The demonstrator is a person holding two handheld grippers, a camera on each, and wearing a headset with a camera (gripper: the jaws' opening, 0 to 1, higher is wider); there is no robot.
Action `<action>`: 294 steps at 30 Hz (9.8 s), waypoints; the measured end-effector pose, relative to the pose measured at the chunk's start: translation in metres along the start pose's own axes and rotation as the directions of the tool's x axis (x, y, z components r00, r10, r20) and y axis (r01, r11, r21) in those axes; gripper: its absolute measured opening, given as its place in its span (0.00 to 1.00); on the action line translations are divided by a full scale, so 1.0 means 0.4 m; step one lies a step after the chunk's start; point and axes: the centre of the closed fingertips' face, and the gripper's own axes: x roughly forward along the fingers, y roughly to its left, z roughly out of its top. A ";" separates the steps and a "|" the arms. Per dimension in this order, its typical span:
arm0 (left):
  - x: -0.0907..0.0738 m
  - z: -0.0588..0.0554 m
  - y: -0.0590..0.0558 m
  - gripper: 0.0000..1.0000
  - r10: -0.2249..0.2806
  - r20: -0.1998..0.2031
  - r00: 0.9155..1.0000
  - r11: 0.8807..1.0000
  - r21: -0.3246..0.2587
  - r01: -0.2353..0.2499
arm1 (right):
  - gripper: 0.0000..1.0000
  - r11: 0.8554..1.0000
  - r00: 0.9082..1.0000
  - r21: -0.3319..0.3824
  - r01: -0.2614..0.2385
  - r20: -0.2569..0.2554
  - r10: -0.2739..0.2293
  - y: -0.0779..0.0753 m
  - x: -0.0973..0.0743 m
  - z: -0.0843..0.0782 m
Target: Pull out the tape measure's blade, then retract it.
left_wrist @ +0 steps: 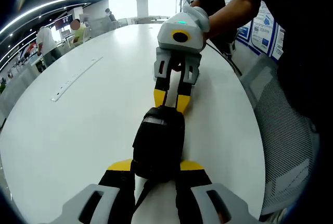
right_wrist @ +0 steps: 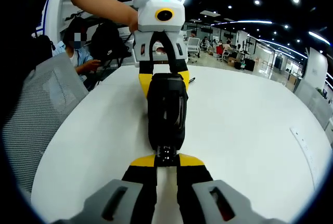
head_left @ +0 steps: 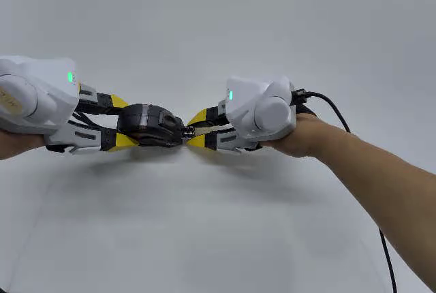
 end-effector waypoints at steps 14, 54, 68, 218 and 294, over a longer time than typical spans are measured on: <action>0.000 -0.001 -0.001 0.26 0.002 -0.002 1.000 1.000 -0.004 -0.002 | 0.12 1.000 1.000 -0.004 -0.001 -0.004 0.001 -0.001 -0.028 -0.015; 0.005 0.002 -0.001 0.26 0.007 -0.007 1.000 1.000 -0.001 -0.007 | 0.12 1.000 0.999 -0.002 0.000 -0.050 0.000 0.002 -0.174 -0.121; 0.006 0.004 -0.001 0.26 0.009 -0.006 1.000 1.000 -0.002 -0.009 | 0.12 1.000 0.997 0.006 0.009 -0.080 -0.009 0.005 -0.248 -0.172; -0.073 0.015 -0.177 1.00 0.643 0.147 0.752 0.685 -0.550 -0.478 | 1.00 0.700 0.788 0.416 0.581 -0.070 -0.612 0.150 -0.499 -0.203; -0.019 0.077 -0.100 0.99 0.781 0.010 0.624 0.462 -0.681 -0.568 | 0.61 0.791 0.865 0.383 0.477 -0.045 -0.500 0.109 -0.464 -0.268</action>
